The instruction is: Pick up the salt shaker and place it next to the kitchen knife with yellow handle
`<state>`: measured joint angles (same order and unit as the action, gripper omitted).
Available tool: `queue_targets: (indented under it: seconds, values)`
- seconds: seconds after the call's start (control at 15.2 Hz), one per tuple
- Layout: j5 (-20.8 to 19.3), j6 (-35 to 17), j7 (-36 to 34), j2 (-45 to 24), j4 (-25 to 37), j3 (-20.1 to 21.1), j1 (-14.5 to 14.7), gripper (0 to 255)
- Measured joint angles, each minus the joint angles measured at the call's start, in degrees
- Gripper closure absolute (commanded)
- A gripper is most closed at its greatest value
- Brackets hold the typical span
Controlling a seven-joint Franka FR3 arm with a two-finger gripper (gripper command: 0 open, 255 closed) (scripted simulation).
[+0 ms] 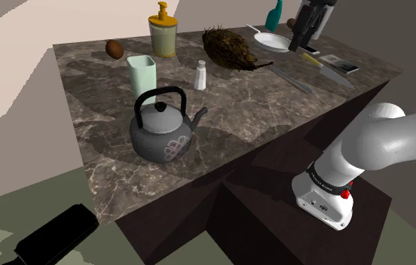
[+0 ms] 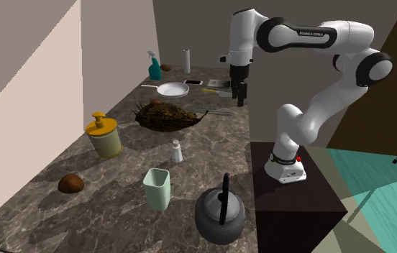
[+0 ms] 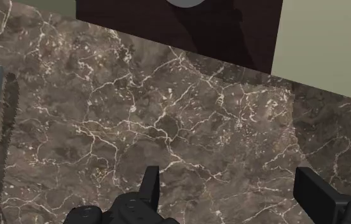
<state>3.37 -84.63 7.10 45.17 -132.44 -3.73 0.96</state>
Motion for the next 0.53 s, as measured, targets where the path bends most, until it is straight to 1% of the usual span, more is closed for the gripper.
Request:
queue_targets:
  seconds: [0.13, 0.53]
  values:
    - [0.4, -0.9, -0.6, -0.3, -0.3, 0.4, 0.1, 0]
    - [3.0, -14.0, -5.3, -4.9, -4.6, 4.0, 0.5, 0]
